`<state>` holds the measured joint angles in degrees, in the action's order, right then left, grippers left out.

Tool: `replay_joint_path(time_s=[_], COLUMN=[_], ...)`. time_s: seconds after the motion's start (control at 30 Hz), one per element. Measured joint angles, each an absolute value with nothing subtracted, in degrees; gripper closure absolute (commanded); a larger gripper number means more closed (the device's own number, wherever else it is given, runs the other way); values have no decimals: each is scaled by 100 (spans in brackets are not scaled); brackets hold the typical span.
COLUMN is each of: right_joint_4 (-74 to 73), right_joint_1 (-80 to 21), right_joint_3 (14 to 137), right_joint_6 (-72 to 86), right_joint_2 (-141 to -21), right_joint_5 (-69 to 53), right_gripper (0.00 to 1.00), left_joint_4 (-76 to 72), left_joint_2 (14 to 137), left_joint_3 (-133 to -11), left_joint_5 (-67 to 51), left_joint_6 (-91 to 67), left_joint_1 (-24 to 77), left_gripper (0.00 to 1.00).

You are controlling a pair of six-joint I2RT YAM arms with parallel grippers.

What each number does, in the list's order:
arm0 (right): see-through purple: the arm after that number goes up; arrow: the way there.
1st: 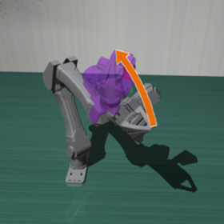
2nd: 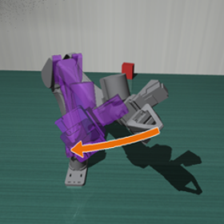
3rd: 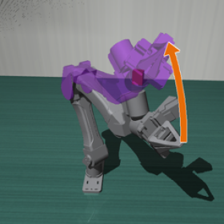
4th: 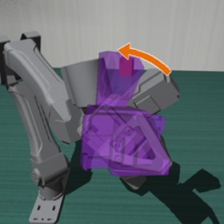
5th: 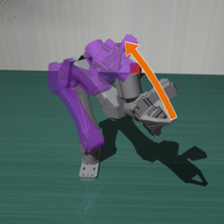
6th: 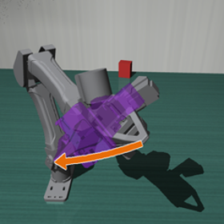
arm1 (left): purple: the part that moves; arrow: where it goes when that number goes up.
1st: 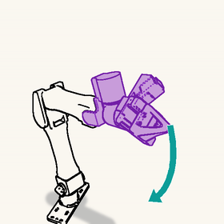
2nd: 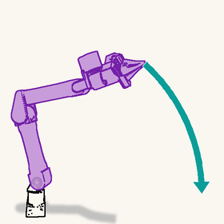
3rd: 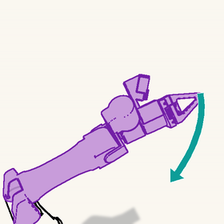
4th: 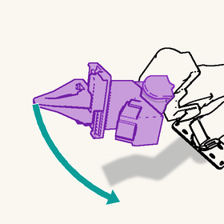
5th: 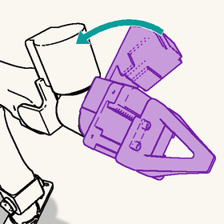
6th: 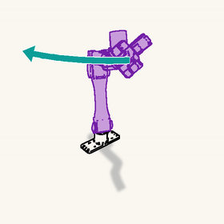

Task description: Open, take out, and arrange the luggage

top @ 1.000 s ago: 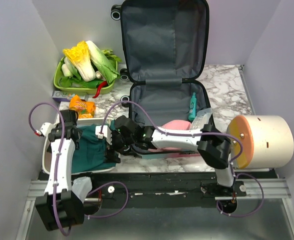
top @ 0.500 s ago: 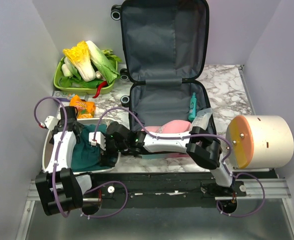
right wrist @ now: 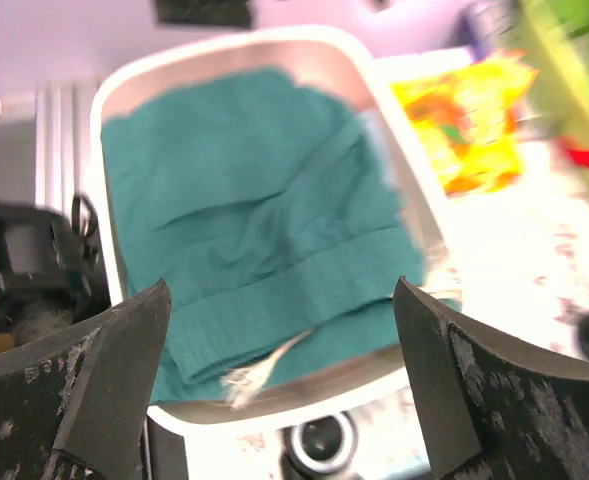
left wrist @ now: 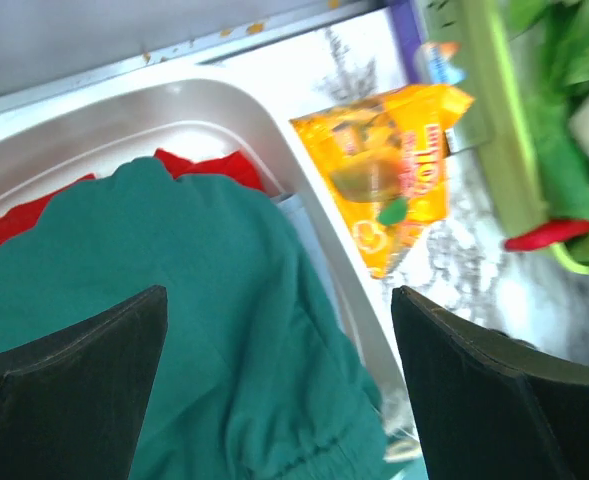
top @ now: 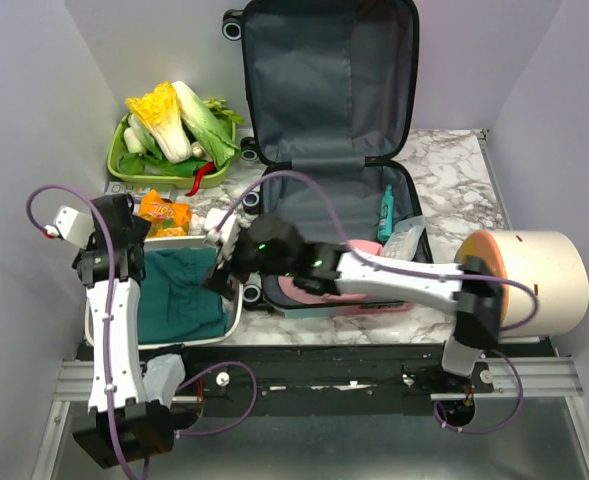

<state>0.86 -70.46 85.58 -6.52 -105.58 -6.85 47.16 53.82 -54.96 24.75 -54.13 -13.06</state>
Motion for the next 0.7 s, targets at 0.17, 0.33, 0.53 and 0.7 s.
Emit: replay_joint_path(time_s=[0.17, 0.33, 0.53, 0.7], right_joint_4=[368, 423, -436, -1111], right_joint_1=[-6198, -4895, -3240, -2805], right_joint_3=[7760, 6453, 5553, 5465], right_joint_6=[-244, -150, 395, 808], right_joint_2=[-8858, -7695, -7314, -6873], right_joint_5=[-578, -362, -145, 403], right_gripper=[0, 0, 0, 0], left_joint_4=[5092, 5017, 4180, 3583], left_joint_2=[5098, 5175, 6241, 7275], left_joint_3=[-6208, -6267, -6536, -7028], left_joint_5=[2211, 1518, 1420, 1232], left_joint_6=[-5129, -4735, -4178, -3326], left_joint_1=[-1306, -600, 2652, 4399], left_gripper=[1, 1, 1, 1])
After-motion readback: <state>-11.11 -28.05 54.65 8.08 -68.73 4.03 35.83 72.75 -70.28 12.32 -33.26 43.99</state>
